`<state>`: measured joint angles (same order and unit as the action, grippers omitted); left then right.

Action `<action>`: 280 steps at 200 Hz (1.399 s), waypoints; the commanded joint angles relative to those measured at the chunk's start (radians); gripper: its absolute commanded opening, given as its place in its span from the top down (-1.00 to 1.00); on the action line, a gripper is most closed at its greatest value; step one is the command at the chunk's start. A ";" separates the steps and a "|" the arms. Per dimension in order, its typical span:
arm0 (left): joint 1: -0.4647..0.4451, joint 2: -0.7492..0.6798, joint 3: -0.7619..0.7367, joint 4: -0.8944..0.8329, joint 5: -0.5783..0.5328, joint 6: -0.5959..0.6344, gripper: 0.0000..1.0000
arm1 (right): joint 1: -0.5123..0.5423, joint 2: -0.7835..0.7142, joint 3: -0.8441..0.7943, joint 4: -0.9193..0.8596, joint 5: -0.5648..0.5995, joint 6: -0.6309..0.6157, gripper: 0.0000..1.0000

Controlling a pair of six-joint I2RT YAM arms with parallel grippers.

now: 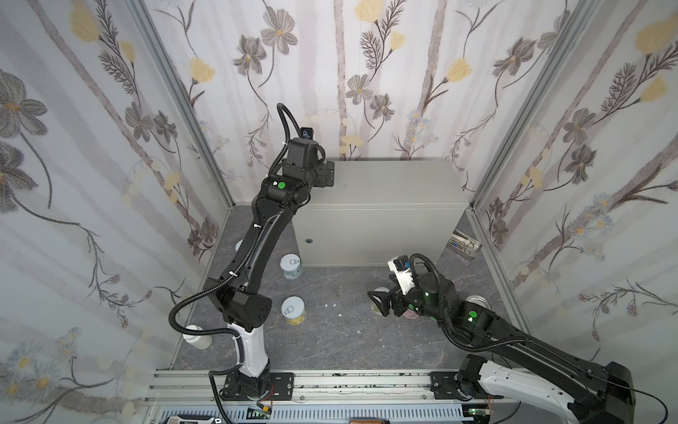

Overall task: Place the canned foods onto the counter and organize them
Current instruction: 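Lower the pink can onto the cabinet top and open the left gripper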

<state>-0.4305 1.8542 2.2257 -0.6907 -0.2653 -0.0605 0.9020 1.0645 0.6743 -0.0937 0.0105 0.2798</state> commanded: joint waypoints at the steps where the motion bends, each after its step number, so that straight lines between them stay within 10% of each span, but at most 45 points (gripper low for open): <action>1: -0.001 -0.039 -0.068 0.116 -0.012 -0.016 -1.00 | 0.001 0.007 -0.001 0.040 0.007 0.002 -0.99; 74: 0.001 -0.122 -0.293 0.303 -0.005 0.006 -0.77 | 0.002 0.031 0.001 0.048 -0.004 0.000 -0.99; 280: 0.035 0.070 -0.090 0.304 -0.029 0.090 -0.48 | -0.001 0.113 0.051 0.049 -0.017 -0.053 -0.99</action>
<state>-0.3988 1.9068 2.1029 -0.4168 -0.2729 0.0006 0.9024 1.1683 0.7136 -0.0803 0.0021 0.2436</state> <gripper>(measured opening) 0.745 0.996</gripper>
